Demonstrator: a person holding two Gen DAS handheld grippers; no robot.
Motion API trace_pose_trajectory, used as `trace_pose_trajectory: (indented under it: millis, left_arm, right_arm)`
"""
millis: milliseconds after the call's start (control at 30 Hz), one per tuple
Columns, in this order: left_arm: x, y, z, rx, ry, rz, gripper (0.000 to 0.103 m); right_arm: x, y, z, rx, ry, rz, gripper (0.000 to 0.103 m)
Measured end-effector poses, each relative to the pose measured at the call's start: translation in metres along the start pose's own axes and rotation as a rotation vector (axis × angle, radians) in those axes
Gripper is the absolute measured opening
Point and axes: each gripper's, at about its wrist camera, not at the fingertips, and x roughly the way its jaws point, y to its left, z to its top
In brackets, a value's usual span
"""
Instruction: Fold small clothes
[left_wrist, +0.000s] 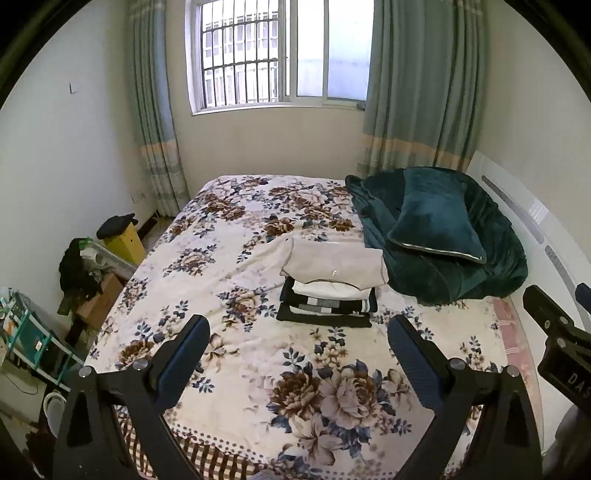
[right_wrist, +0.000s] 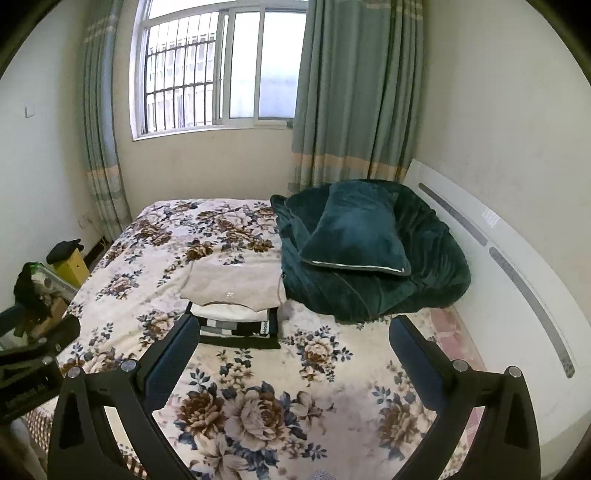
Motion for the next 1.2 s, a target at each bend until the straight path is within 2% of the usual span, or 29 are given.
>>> trace_pose_trajectory:
  millis: [133, 167, 600, 1200]
  left_arm:
    - [-0.009, -0.001, -0.001, 0.007, -0.012, -0.002, 0.099]
    - [-0.009, -0.001, -0.001, 0.007, -0.009, -0.007, 0.103]
    - [-0.017, -0.004, -0.005, 0.002, -0.02, 0.011, 0.103]
    - [-0.02, -0.006, -0.006, 0.001, -0.022, 0.012, 0.103]
  right_arm:
    - [-0.009, 0.0, -0.002, -0.003, 0.004, 0.014, 0.103]
    - [-0.008, 0.0, -0.003, -0.006, 0.005, 0.017, 0.103]
    - [-0.008, 0.0, -0.011, -0.023, 0.025, 0.054, 0.103]
    - [-0.008, -0.003, -0.012, -0.025, 0.023, 0.054, 0.103]
